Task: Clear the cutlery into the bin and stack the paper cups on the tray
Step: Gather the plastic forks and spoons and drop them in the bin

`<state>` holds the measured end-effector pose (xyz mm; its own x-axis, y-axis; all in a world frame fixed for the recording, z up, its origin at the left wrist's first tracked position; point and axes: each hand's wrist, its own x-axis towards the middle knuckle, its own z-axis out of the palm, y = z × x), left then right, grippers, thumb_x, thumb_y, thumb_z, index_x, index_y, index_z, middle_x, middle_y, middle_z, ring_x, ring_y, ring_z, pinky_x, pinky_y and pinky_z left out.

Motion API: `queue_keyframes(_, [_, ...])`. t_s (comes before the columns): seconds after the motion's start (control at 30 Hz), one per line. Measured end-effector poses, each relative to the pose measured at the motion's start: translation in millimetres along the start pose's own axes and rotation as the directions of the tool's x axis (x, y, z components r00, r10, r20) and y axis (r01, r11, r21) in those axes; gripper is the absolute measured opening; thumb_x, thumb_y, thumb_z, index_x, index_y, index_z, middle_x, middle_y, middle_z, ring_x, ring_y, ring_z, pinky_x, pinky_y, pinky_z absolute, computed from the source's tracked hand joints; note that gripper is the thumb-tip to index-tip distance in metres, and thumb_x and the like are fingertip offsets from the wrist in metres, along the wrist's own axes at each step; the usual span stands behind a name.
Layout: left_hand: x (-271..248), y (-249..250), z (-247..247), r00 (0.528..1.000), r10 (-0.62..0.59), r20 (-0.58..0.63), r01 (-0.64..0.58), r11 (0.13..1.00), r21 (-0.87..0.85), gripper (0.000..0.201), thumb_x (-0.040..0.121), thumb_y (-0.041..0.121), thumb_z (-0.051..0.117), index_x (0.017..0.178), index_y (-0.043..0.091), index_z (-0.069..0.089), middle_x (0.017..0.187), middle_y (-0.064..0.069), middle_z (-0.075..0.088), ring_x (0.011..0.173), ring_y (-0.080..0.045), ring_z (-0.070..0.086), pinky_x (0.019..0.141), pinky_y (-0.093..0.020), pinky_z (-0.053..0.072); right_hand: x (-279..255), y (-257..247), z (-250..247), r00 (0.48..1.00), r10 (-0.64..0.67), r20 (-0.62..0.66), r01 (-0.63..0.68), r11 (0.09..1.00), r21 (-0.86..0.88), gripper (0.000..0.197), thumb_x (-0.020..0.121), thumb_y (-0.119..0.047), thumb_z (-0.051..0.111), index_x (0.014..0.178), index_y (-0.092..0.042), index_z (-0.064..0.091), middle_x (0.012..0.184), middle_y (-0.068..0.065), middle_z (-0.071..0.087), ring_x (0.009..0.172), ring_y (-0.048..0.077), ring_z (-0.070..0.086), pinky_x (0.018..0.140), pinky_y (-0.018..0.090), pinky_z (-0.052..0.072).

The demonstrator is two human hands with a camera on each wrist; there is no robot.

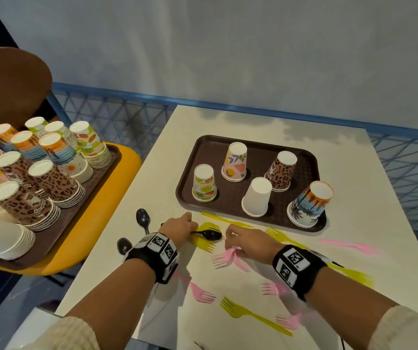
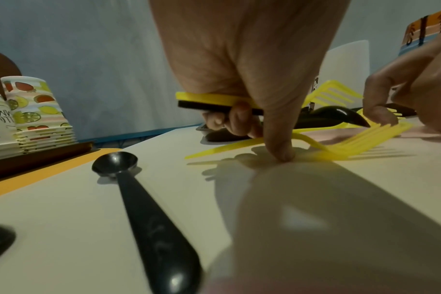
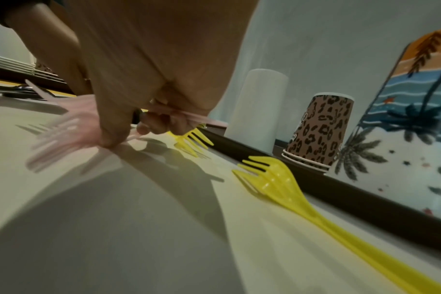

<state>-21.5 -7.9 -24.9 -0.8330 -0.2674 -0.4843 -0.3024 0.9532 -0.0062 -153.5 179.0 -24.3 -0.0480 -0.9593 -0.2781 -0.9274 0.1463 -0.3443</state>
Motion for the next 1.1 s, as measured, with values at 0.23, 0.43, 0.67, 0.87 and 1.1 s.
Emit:
queue_keyframes(0.23, [-6.6,-22.6,-22.5,0.983,0.05,-0.176,-0.066,0.994,-0.084,0.028,0.097,0.023,0.041,0.116,0.011,0.058,0.119,-0.011,0.06,0.105,-0.023,0.046,0.094,-0.031,0.032,-10.7,-12.3,6.6,0.958,0.006,-0.288,0.029,0.993,0.116,0.018,0.088,-0.02,0.057,0.104,-0.013,0.062,0.126,0.005,0.055,0.097,0.026,0.06,0.07,0.024,0.039])
queue_keyframes(0.43, [-32.1,-36.3,-38.3,0.937,-0.151,-0.314,-0.099,0.749,-0.655,0.026,0.097,0.016,0.043,0.072,0.019,0.053,0.066,-0.005,0.06,0.064,-0.023,0.055,0.064,-0.029,0.037,9.9,-44.0,-10.9,0.853,0.366,-0.372,-0.174,0.872,0.458,0.016,0.093,-0.021,0.048,0.103,-0.009,0.052,0.087,0.007,0.054,0.088,0.029,0.054,0.069,0.033,0.034])
queue_keyframes(0.67, [-39.9,-20.0,-18.2,0.874,-0.448,-0.188,-0.11,0.196,-0.975,0.034,0.096,0.032,0.046,0.065,0.016,0.046,0.055,0.0,0.037,0.043,-0.014,0.032,0.046,-0.024,0.027,67.4,-92.0,-26.7,0.858,0.472,-0.203,-0.084,0.518,0.851,0.029,0.099,-0.025,0.034,0.106,-0.002,0.048,0.075,0.008,0.055,0.064,0.017,0.048,0.068,0.033,0.039])
queue_keyframes(0.87, [-55.0,-14.3,0.2,0.96,-0.27,-0.077,-0.096,-0.059,-0.994,0.05,0.087,0.059,0.044,0.085,0.011,0.058,0.064,0.0,0.052,0.049,-0.009,0.042,0.049,-0.022,0.032,98.6,-122.9,-16.1,0.858,0.502,-0.104,-0.046,0.277,0.96,0.025,0.097,-0.029,0.031,0.092,-0.018,0.053,0.087,0.01,0.054,0.086,0.024,0.053,0.081,0.045,0.046])
queue_keyframes(1.1, [-72.9,-32.9,14.5,0.992,-0.072,-0.101,-0.107,-0.077,-0.991,0.012,0.096,0.012,0.046,0.086,0.014,0.052,0.053,0.007,0.062,0.045,-0.001,0.054,0.047,-0.011,0.041,90.7,-125.4,-22.1,0.913,0.393,-0.107,0.019,0.222,0.975,0.023,0.099,-0.016,0.032,0.088,-0.013,0.052,0.075,0.004,0.053,0.066,0.012,0.051,0.054,0.016,0.046])
